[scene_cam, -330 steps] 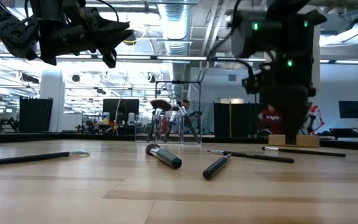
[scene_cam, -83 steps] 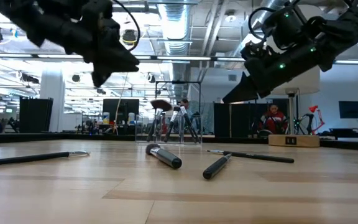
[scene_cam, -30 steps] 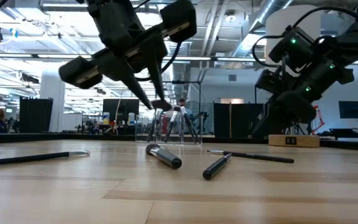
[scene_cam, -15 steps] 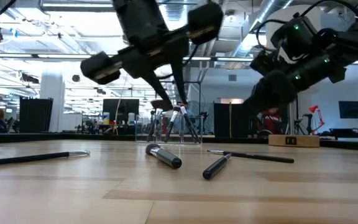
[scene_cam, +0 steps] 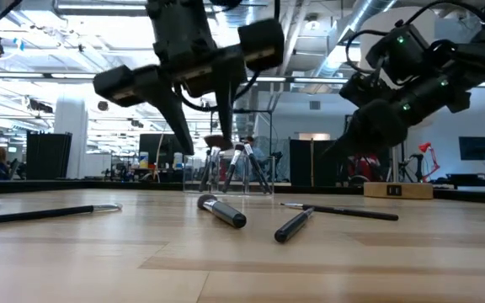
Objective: Pick & Place Makeup Supplies
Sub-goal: Put the makeup brush into the transparent organizer
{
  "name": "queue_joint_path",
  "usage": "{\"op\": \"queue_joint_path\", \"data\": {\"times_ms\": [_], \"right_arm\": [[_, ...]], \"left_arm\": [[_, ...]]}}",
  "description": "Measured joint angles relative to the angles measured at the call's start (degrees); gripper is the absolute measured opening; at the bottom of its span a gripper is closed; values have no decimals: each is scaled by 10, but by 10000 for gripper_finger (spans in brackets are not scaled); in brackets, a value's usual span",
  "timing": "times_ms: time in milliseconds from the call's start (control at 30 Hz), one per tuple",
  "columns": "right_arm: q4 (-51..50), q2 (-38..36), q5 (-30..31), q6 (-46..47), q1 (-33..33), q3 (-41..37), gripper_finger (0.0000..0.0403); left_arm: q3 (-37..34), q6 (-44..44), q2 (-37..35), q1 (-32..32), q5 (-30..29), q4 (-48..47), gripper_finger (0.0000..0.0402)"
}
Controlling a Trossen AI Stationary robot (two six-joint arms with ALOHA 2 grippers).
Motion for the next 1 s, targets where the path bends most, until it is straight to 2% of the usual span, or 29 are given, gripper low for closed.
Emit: {"op": "queue_joint_path", "data": {"times_ms": [100,233,467,733,1000], "right_arm": [[-21,0,-2,6,14,0,50],[-42,0,-2,16,32,0,50],[-71,0,-2,31,45,0,50],[-84,0,-1,41,45,0,50],[-76,0,-1,32,44,0,50]], "left_arm": [[0,-2,8,16,1,0,197],[-10,0,16,29,12,25,205],[-40,0,16,27,59,58,185],[-50,-4,19,26,52,71,154],[-79,-30,19,20,52,119,150]]}}
